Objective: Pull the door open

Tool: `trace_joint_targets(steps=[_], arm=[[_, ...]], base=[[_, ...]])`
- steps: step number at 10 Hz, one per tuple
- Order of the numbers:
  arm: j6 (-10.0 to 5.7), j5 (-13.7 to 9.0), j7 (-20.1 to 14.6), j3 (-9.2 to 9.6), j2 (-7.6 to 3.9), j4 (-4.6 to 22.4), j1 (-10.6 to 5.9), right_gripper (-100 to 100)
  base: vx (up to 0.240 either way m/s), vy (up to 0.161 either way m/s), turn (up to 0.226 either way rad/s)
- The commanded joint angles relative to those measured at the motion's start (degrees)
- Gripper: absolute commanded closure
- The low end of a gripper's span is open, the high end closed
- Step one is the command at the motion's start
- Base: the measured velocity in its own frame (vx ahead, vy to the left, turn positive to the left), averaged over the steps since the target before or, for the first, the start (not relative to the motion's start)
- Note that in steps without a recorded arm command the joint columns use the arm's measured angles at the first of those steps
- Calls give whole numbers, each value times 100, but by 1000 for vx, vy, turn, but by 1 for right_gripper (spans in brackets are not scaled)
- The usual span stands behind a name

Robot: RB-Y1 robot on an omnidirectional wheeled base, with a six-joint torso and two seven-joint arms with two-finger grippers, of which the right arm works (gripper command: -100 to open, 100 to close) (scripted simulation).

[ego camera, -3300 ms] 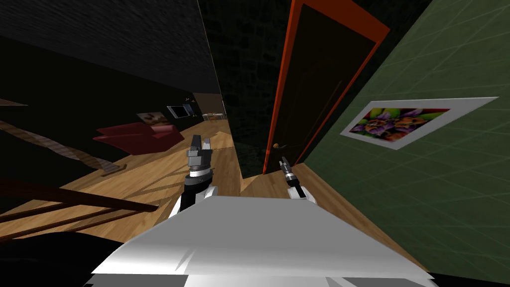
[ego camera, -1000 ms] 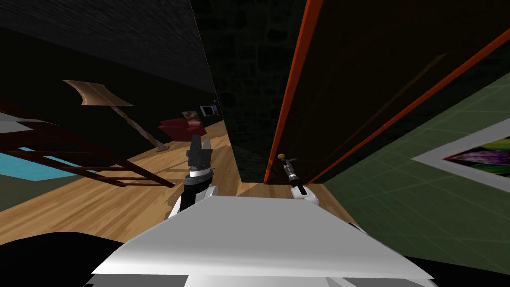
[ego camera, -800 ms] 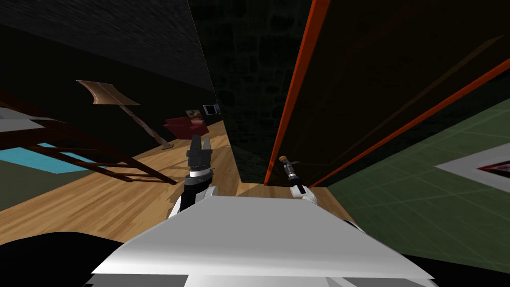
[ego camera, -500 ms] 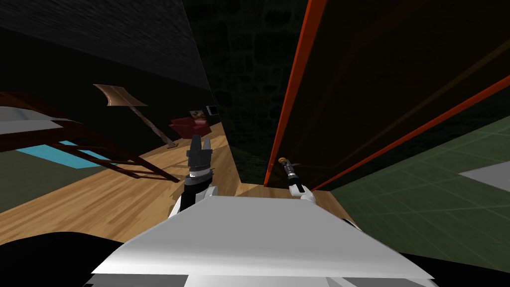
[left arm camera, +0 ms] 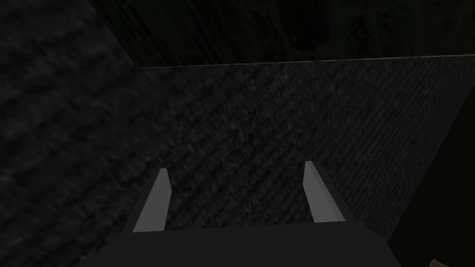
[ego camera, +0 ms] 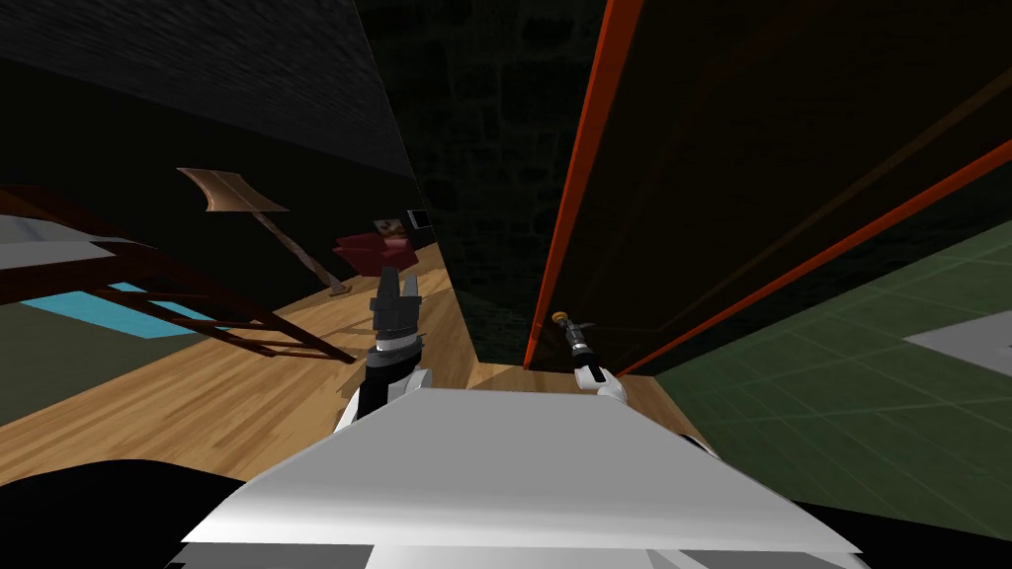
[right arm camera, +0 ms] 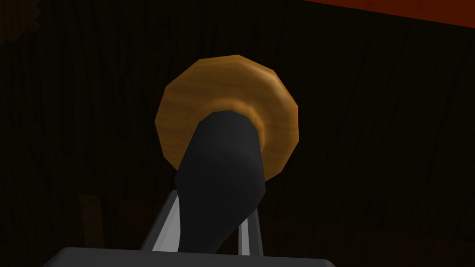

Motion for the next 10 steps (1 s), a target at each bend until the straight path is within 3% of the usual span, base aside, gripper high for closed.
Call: trace_joint_targets(steps=[1,2,3,8,10], arm=[[-15,11,8,21,19,-13,-9,100],[-125,-5,-148,40,-148,39,86,100],[-165,-6,-195,52,-195,51,113,100],[-662,-25,-783,208,-781,204,453,100],[-819,-30,-968,257,-966,252,561,100]], base=[[0,0,0],[-99,27,228],[-137,10,173],[-201,-31,223],[-212,-43,159]])
